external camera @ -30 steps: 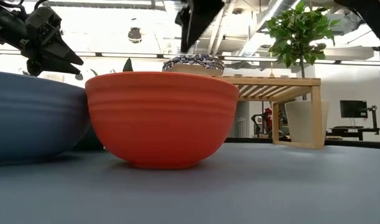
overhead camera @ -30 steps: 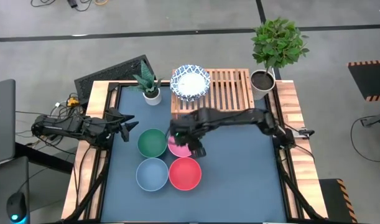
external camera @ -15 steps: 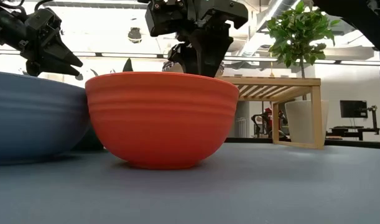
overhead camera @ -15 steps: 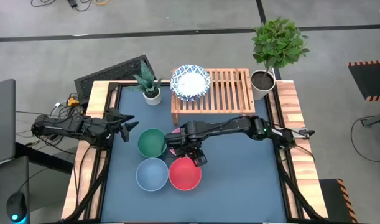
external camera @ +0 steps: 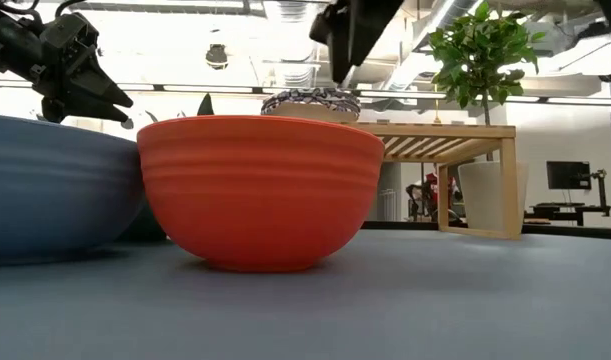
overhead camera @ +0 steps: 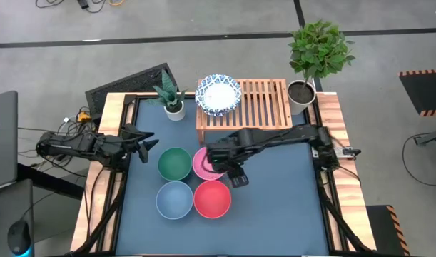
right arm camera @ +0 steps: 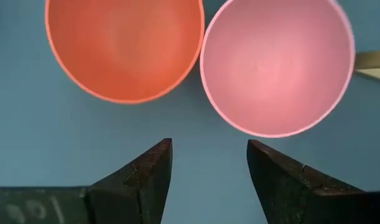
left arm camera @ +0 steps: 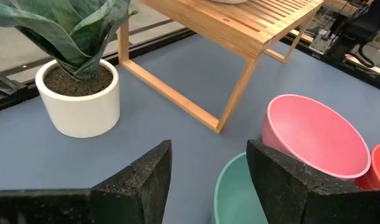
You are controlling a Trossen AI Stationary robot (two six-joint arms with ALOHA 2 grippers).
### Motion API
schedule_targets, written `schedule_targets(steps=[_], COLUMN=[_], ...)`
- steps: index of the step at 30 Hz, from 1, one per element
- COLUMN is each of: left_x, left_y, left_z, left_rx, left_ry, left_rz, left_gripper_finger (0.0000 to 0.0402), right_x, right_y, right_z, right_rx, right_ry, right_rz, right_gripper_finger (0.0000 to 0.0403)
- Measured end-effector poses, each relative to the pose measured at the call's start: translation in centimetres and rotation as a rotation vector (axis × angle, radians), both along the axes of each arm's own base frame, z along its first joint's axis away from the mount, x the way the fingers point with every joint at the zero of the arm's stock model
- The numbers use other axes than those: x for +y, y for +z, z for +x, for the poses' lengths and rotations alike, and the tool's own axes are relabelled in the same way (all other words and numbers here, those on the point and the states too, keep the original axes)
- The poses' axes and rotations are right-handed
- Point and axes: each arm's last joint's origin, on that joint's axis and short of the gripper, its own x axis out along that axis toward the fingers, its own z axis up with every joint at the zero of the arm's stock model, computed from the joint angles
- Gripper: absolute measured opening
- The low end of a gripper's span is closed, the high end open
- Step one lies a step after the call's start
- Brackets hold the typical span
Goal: Place and stack bowls onto a shelf
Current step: Put the pink bowl on the shelf
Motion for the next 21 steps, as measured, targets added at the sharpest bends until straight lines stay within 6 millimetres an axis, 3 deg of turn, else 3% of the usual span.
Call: schedule_targets(steps=[6, 9, 15, 21], left_x=[0.0, 0.0, 0.0, 0.1], left_y=[0.0, 0.0, 0.0, 0.0], left_z=[0.0, 0.0, 0.0, -0.1], left_rx=[-0.001, 0.0, -0.001, -0.004], left_ry=[0.0, 0.0, 0.016, 0.027], left_rz=[0.0, 0.001, 0.008, -0.002], left_gripper_finger=[0.0193, 0.0193, 0.0193, 0.0193], right_x=[-1.0, -1.0, 0.3, 0.1], right_y=[-3.9, -5.2, -5.6, -8.0], right_z=[-3.9, -4.6, -3.7, -2.2], right_rx=[-0.117, -0.162, -0.272, -0.249], right_ry=[-0.062, -0.051, 0.111, 0.238], right_rz=[-0.03, -0.039, -0.078, -0.142], right_gripper_finger=[0.0234, 0.0234, 0.0234, 0.0234])
